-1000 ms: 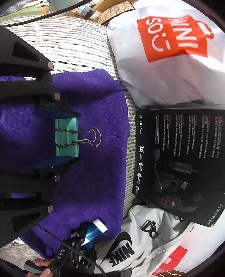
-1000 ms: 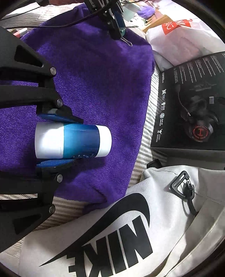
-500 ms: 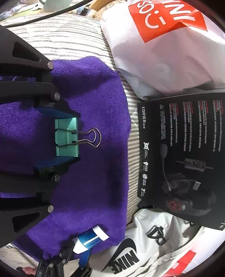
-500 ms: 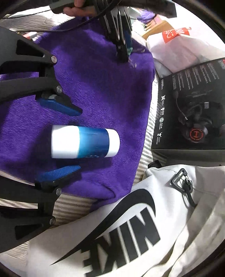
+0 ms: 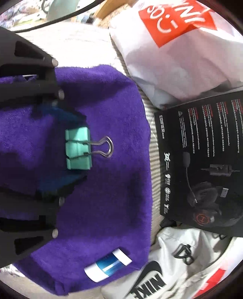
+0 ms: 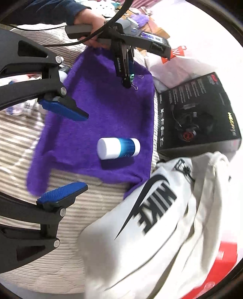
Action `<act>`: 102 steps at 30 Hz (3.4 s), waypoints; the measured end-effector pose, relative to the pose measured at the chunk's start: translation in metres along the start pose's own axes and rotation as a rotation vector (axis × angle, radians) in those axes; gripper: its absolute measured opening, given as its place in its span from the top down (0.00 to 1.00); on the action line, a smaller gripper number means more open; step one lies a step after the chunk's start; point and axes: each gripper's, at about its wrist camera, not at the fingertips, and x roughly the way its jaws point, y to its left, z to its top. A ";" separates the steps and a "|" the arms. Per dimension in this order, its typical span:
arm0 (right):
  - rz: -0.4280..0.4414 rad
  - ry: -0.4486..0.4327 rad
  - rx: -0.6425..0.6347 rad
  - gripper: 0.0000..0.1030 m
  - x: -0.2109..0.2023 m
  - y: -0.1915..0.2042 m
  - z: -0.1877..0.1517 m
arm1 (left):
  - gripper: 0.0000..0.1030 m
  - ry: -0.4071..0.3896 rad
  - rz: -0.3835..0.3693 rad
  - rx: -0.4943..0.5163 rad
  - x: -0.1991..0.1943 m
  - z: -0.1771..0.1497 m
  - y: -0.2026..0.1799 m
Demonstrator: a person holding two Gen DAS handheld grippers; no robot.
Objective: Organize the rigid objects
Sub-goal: 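Release the container from right gripper while left gripper releases the clip on towel, then grasp the Grand Reserve bottle with left gripper while right grasps the candy bottle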
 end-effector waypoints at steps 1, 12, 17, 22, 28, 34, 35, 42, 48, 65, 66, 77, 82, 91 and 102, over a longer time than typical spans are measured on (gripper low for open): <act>0.000 -0.002 0.005 0.35 -0.005 0.000 -0.004 | 0.38 0.001 0.004 0.003 0.000 -0.001 -0.001; 0.016 0.004 0.113 0.34 -0.038 -0.004 -0.052 | 0.38 -0.052 -0.054 0.001 -0.067 -0.047 -0.001; 0.034 -0.018 0.171 0.34 -0.053 -0.003 -0.069 | 0.35 -0.094 -0.115 0.011 -0.109 -0.089 -0.002; -0.012 -0.015 0.172 0.30 -0.062 0.002 -0.083 | 0.35 -0.087 -0.128 0.041 -0.118 -0.131 -0.011; -0.046 -0.050 0.184 0.30 -0.082 0.010 -0.099 | 0.35 -0.097 -0.159 0.078 -0.123 -0.169 -0.015; -0.041 -0.048 0.190 0.29 -0.088 0.021 -0.121 | 0.35 -0.079 -0.181 0.123 -0.116 -0.186 -0.027; -0.040 -0.044 0.190 0.29 -0.087 0.023 -0.124 | 0.35 -0.077 -0.185 0.132 -0.114 -0.188 -0.030; -0.042 -0.037 0.191 0.29 -0.088 0.024 -0.139 | 0.49 -0.093 -0.193 0.216 -0.105 -0.189 -0.042; -0.051 -0.041 0.197 0.29 -0.089 0.019 -0.142 | 0.71 -0.095 -0.222 0.279 -0.106 -0.186 -0.052; 0.039 0.001 0.191 0.29 -0.053 0.033 -0.138 | 0.78 -0.074 -0.128 0.162 -0.120 -0.210 -0.013; 0.052 0.002 0.190 0.29 -0.049 0.034 -0.136 | 0.78 -0.073 -0.133 0.152 -0.120 -0.210 -0.011; -0.019 0.061 0.100 0.30 -0.004 0.057 -0.118 | 0.78 -0.081 -0.148 0.122 -0.119 -0.212 -0.009; -0.037 0.071 0.080 0.30 0.000 0.058 -0.117 | 0.78 -0.086 -0.147 0.113 -0.120 -0.212 -0.009; -0.109 0.057 0.012 0.36 0.018 0.072 -0.114 | 0.78 -0.094 -0.154 0.098 -0.120 -0.213 -0.008; -0.097 0.094 -0.020 0.59 0.001 0.049 -0.129 | 0.77 -0.105 -0.128 0.082 -0.120 -0.214 -0.010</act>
